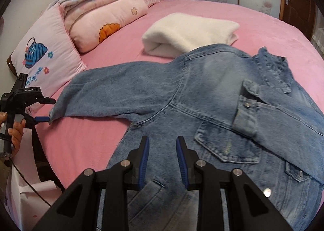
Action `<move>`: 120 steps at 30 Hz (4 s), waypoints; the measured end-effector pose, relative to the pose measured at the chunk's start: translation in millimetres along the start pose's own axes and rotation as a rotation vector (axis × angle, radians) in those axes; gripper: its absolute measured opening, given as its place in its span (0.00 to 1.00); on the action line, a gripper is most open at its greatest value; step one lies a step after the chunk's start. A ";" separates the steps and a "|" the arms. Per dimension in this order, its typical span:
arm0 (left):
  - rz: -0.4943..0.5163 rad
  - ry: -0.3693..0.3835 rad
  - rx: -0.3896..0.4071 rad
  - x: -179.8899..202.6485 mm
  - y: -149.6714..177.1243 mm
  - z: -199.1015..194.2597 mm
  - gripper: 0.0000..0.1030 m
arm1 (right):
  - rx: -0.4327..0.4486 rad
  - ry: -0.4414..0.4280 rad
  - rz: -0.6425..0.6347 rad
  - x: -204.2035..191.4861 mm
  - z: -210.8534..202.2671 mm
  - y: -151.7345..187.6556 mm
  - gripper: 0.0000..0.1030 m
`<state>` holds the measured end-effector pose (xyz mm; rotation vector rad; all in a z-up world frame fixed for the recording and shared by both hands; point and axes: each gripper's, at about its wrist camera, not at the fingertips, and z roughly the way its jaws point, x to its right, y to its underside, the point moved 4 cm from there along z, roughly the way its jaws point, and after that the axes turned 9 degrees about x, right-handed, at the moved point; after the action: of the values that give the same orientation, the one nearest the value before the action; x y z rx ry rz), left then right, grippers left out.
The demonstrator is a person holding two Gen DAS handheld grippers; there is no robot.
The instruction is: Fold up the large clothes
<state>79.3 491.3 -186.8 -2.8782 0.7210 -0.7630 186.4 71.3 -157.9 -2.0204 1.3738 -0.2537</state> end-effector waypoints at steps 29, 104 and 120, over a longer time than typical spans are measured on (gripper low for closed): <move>0.505 0.150 0.374 194.8 75.2 -57.5 0.20 | 0.030 0.077 -0.004 36.1 -12.0 24.6 0.26; 0.758 0.157 0.094 182.4 260.0 51.9 0.63 | -0.092 -0.073 0.505 186.5 29.4 48.4 0.35; 0.775 0.088 0.175 194.2 238.3 52.1 0.63 | -0.059 -0.056 0.353 165.3 0.8 20.6 0.12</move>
<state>152.6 188.2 -190.5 -2.1306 1.5419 -0.7687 241.7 -78.6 -204.9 -1.7765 1.6859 0.0013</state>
